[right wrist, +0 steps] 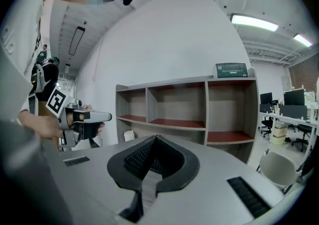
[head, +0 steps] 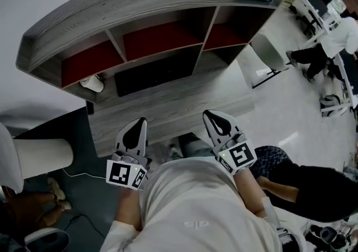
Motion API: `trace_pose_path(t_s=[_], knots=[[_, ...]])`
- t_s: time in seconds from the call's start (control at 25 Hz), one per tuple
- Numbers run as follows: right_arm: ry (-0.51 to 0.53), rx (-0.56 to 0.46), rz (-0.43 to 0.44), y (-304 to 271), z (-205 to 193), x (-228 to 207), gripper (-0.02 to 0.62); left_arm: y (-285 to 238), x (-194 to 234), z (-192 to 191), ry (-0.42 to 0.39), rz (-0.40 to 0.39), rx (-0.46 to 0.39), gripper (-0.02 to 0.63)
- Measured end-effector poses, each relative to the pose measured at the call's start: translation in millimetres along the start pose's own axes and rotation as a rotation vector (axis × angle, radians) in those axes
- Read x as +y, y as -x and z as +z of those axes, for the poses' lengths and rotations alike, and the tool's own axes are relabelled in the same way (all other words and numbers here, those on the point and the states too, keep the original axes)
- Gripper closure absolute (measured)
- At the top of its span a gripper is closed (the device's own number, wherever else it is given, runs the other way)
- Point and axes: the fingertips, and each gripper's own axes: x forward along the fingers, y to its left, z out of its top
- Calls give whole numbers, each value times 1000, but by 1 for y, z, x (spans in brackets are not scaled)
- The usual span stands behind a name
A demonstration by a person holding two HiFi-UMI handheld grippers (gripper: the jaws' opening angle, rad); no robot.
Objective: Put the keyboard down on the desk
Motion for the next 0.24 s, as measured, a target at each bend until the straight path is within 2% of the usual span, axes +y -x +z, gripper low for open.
trace_pose_path(t_s=[0.24], knots=[[25, 9, 0, -1, -3, 1, 566, -1, -12, 0, -55, -48, -14, 592]])
